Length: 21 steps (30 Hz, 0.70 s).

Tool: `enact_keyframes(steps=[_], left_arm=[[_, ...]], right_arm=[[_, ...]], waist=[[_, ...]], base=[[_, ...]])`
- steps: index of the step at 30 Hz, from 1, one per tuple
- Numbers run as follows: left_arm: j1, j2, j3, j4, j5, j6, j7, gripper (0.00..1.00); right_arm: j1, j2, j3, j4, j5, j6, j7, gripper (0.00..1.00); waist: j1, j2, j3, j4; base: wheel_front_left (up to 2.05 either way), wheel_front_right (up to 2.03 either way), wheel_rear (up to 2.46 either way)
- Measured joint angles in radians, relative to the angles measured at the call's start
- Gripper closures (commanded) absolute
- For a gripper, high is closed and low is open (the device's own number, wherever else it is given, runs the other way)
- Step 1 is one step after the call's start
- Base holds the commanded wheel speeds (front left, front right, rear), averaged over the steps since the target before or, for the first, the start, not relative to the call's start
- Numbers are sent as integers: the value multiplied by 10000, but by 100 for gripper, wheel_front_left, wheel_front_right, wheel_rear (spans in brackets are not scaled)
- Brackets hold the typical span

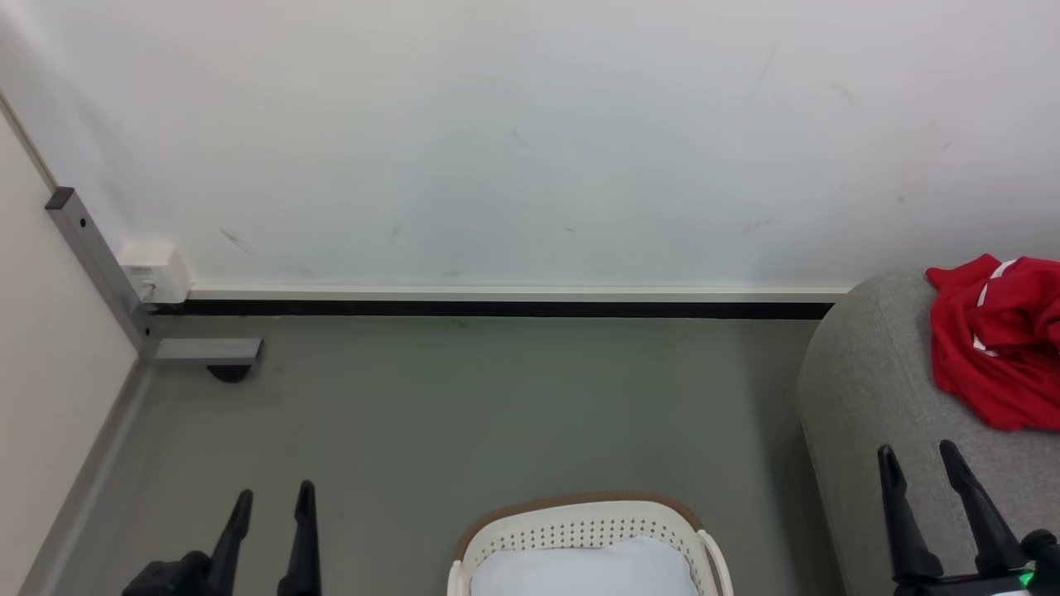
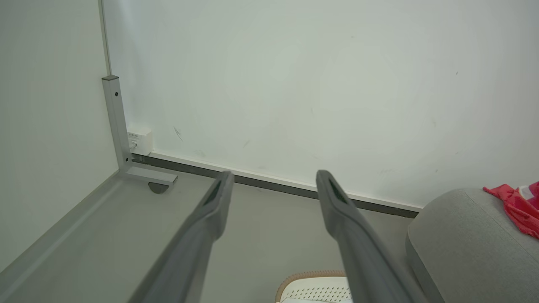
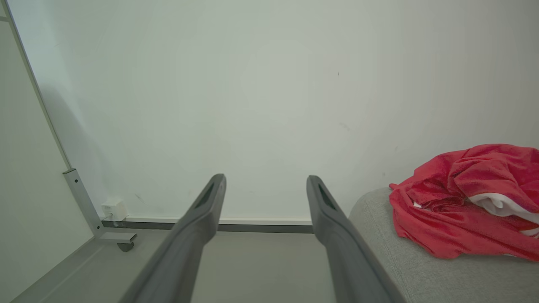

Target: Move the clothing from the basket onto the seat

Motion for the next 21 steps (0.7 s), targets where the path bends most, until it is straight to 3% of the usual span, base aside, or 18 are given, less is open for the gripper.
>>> enact_keyframes(steps=[11,21], left_arm=[[-97,-568,894,389,932,-775,0,0],[-99,-752,1235,579,1039,-1012,0,0]], right_arm=[[-182,313,355,259,-251,0,-4,0],[-350,351,665,477,-167,0,-4,0]], waist=[[0,0,-27,-91],[0,0,-82,-196]], base=[[0,0,0],[0,0,0]])
